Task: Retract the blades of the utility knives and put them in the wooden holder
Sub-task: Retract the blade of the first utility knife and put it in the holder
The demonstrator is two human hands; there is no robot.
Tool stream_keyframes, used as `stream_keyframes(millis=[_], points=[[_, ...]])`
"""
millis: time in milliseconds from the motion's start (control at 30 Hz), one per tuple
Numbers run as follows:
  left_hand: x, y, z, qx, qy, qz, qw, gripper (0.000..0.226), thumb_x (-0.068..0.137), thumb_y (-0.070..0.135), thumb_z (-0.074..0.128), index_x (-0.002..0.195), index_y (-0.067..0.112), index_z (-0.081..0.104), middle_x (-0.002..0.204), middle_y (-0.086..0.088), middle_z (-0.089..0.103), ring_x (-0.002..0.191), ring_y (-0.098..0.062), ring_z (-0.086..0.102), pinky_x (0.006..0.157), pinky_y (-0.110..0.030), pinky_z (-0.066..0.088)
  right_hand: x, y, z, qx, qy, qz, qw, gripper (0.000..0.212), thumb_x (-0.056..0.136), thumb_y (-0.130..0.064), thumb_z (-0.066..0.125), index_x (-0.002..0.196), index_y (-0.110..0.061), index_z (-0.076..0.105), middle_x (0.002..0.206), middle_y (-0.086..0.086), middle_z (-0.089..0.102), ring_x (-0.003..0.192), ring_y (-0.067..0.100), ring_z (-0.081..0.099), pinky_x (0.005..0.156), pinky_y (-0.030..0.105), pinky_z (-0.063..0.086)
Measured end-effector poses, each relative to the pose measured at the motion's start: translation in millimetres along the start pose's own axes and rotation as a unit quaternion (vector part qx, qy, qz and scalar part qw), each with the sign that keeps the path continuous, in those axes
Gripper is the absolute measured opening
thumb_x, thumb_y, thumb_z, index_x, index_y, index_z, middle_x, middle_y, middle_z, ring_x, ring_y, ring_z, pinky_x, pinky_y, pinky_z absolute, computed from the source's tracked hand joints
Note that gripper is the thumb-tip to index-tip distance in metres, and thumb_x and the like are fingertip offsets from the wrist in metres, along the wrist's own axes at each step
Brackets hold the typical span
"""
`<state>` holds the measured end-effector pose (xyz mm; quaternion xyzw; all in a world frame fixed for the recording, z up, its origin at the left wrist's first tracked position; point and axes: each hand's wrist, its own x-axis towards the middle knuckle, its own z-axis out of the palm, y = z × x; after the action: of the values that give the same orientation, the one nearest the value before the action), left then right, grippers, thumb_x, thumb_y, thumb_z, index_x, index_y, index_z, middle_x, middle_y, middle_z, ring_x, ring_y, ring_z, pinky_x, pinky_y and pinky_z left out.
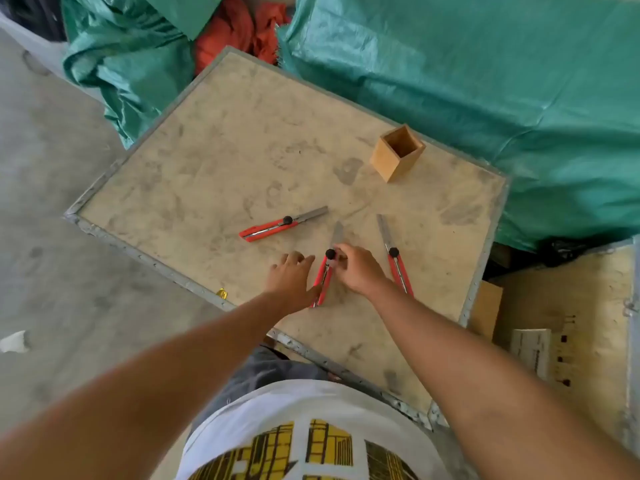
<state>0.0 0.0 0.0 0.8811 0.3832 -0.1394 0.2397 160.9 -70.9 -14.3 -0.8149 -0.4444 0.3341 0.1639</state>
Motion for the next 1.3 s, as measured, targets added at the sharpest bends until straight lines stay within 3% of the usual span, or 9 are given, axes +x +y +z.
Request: stream_keyframes(millis=[200,333,467,567,633,800,1033,1233,1300], points=[[-15.5,15.4,27.3,-0.036,-0.011,-0.015,0.999,0.069,0.076,0.064,0.063,0.132,0.028,0.049,0.129,-0.007,0.05,0.118,-0.03,0.049,0.092,-0.043,0.049,0.6,-13.2,10.0,0.046,0.041,0.041,0.997,0.041,0.094,-0.027,0.066,0.134,-0.018,0.064,0.126,0.011,0.07,0.117,0.029,0.065,0.103,0.044,0.053],[-16.0,18.4,33.4,-0.068,0.015,-0.027,0.997,0.059,0.081,0.044,0.063,0.135,0.027,0.048,0.128,-0.007,0.05,0.116,-0.03,0.051,0.087,-0.04,0.051,5.2,-14.3,14.0,0.09,0.051,0.077,0.992,0.034,0.093,-0.018,0.068,0.127,-0.017,0.067,0.122,0.009,0.071,0.113,0.026,0.067,0.102,0.038,0.054],[-18.7,18.4,34.1,-0.141,0.012,-0.029,0.99,0.061,0.08,0.027,0.061,0.139,0.026,0.045,0.128,-0.007,0.046,0.109,-0.027,0.054,0.082,-0.03,0.05,4.9,-12.8,13.9,0.154,0.077,0.111,0.979,0.024,0.096,-0.014,0.066,0.12,-0.011,0.068,0.116,0.008,0.073,0.108,0.022,0.068,0.093,0.029,0.053],[-20.9,13.3,29.4,-0.206,0.006,-0.022,0.978,0.066,0.08,0.021,0.065,0.143,0.025,0.044,0.132,-0.006,0.044,0.1,-0.018,0.053,0.081,-0.022,0.045,0.5,-11.0,11.1,0.212,0.092,0.122,0.965,0.019,0.096,-0.014,0.067,0.115,-0.015,0.068,0.106,0.001,0.071,0.099,0.018,0.069,0.09,0.035,0.059],[-23.1,10.6,24.0,-0.222,0.017,-0.01,0.975,0.068,0.082,0.022,0.066,0.145,0.026,0.042,0.13,-0.005,0.05,0.101,-0.018,0.055,0.083,-0.024,0.047,-1.8,-11.5,4.3,0.25,0.101,0.121,0.955,0.018,0.095,-0.015,0.068,0.113,-0.017,0.067,0.106,0.0,0.071,0.096,0.019,0.072,0.082,0.04,0.065],[-26.5,7.3,-5.9,-0.263,0.014,0.024,0.964,0.063,0.091,0.031,0.064,0.148,0.032,0.037,0.115,0.004,0.064,0.091,-0.015,0.064,0.083,-0.034,0.056,-11.5,-18.8,-37.0,0.318,0.131,0.09,0.935,0.02,0.094,-0.015,0.071,0.113,-0.017,0.068,0.098,-0.003,0.072,0.086,0.017,0.076,0.067,0.028,0.065],[-36.1,15.9,-26.0,-0.418,0.022,0.057,0.906,0.054,0.089,-0.004,0.064,0.137,0.02,0.055,0.105,0.009,0.063,0.09,-0.015,0.066,0.074,-0.037,0.064,-28.7,-24.1,-74.6,0.37,0.135,0.036,0.918,0.018,0.095,-0.014,0.07,0.112,-0.012,0.071,0.095,-0.001,0.072,0.08,0.013,0.074,0.065,0.026,0.064],[-44.9,29.9,-36.9,-0.524,0.071,0.053,0.847,0.065,0.084,-0.009,0.068,0.111,0.049,0.064,0.098,-0.001,0.069,0.085,-0.011,0.068,0.072,-0.033,0.063,-53.7,-27.8,-88.5,0.323,0.049,-0.011,0.945,0.021,0.097,-0.025,0.068,0.114,-0.016,0.076,0.101,0.002,0.08,0.087,0.015,0.079,0.069,0.034,0.064],[-46.6,34.6,-44.8,-0.542,0.076,0.056,0.835,0.064,0.084,-0.01,0.069,0.11,0.048,0.065,0.101,-0.01,0.07,0.087,-0.016,0.069,0.072,-0.033,0.064,-62.9,-29.9,-89.3,0.291,0.031,-0.026,0.956,0.02,0.095,-0.026,0.071,0.112,-0.02,0.078,0.099,0.001,0.081,0.086,0.016,0.078,0.068,0.035,0.062]])
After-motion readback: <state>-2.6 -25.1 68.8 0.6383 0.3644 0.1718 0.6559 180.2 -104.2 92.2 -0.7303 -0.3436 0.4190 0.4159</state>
